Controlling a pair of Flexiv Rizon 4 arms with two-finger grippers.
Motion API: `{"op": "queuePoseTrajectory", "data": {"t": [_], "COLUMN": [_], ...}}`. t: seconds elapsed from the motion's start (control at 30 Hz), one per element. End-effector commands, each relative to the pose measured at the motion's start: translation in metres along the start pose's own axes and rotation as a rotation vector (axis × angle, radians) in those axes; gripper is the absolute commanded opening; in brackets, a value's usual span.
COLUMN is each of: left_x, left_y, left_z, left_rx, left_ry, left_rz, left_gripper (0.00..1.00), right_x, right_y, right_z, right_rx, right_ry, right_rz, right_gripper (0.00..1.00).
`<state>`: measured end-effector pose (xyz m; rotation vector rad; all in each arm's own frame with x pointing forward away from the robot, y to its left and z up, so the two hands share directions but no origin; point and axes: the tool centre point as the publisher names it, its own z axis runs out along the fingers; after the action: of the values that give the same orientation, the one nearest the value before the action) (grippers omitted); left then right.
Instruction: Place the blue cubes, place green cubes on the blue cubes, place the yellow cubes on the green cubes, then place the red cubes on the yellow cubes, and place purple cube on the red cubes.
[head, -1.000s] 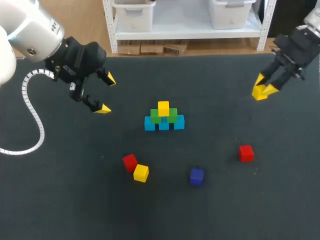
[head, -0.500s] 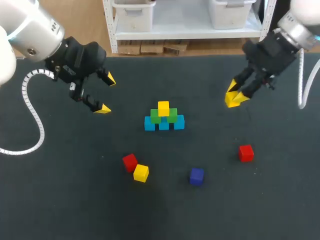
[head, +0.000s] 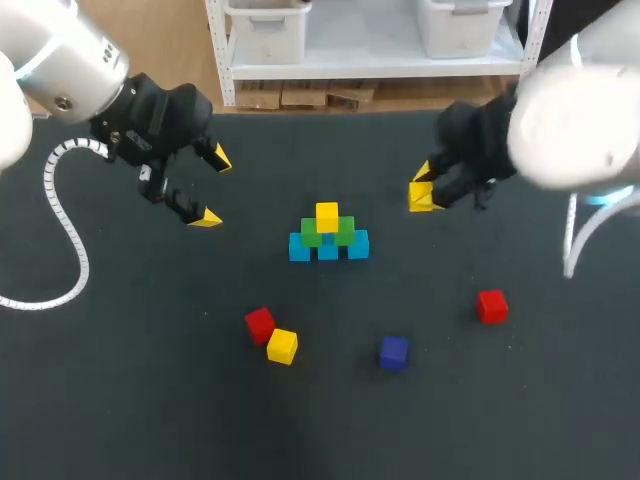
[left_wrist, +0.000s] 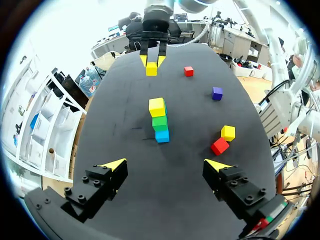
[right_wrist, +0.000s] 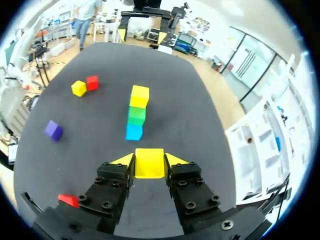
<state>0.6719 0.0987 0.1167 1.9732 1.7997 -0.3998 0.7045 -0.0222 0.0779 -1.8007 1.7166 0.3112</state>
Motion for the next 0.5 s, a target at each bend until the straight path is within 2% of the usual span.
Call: {"op": "queuePoseTrajectory", "data": {"t": [0.03,0.2,0.5], "left_x": [0.000,0.000,0.000], "left_y": [0.001,0.001,0.001], "left_z": [0.000,0.000,0.000], "left_rx": [0.003,0.003,0.003], "left_ry": [0.002,0.002,0.002], "left_rz": [0.000,0.000,0.000], "left_gripper": [1.00,1.00,1.00], "right_x": [-0.007,-0.012,-0.019], "right_y": [0.001,-0.004,-0.005], "right_z": [0.010,0.017,0.014], "right_rx": [0.238,0.188,0.120], "right_ry": [-0.011,-0.046,-0.047], "right_rz": [0.005,0.032,0.004], "right_gripper": [0.00,0.00,0.00]}}
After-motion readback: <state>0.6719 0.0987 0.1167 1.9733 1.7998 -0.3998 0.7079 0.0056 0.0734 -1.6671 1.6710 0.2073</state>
